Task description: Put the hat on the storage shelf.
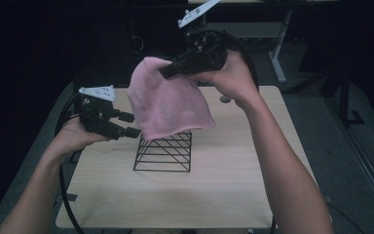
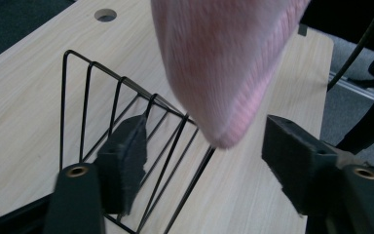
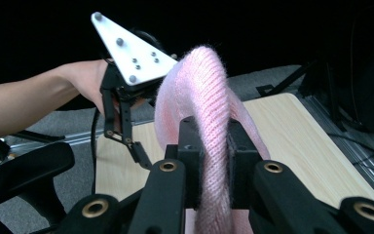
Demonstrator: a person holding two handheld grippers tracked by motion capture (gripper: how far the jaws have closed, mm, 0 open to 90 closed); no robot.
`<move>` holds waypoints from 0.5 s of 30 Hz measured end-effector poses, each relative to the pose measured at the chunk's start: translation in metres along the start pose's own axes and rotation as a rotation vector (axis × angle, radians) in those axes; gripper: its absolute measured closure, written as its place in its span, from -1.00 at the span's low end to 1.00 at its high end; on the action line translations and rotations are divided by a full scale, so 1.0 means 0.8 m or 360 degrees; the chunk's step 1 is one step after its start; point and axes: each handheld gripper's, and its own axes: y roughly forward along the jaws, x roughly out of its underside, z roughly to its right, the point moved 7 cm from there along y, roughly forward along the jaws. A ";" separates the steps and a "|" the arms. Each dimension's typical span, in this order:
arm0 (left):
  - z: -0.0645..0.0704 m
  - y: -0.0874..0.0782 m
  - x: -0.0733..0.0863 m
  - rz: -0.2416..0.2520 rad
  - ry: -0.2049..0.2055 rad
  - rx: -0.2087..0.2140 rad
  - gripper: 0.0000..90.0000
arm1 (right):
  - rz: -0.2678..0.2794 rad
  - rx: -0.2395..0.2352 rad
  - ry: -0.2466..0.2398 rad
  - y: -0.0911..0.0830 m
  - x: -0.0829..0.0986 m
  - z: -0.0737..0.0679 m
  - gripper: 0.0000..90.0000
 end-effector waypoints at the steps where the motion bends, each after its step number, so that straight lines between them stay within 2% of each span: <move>1: -0.001 -0.001 0.000 -0.0002 -0.0003 0.0004 -0.13 | 0.0002 0.0000 -0.0009 0.002 -0.002 0.000 0.78; 8: -0.006 -0.008 0.005 -0.0008 -0.0046 0.0015 0.54 | 0.0018 -0.0029 -0.0032 0.020 -0.013 -0.007 0.78; 10: -0.007 -0.011 0.007 -0.0023 -0.0026 0.0002 0.69 | 0.0014 -0.0023 -0.0028 0.024 -0.013 -0.006 0.78; 15: -0.009 -0.015 0.013 -0.0041 -0.0040 -0.0020 0.81 | 0.0009 0.0000 -0.0016 0.031 -0.008 -0.001 0.78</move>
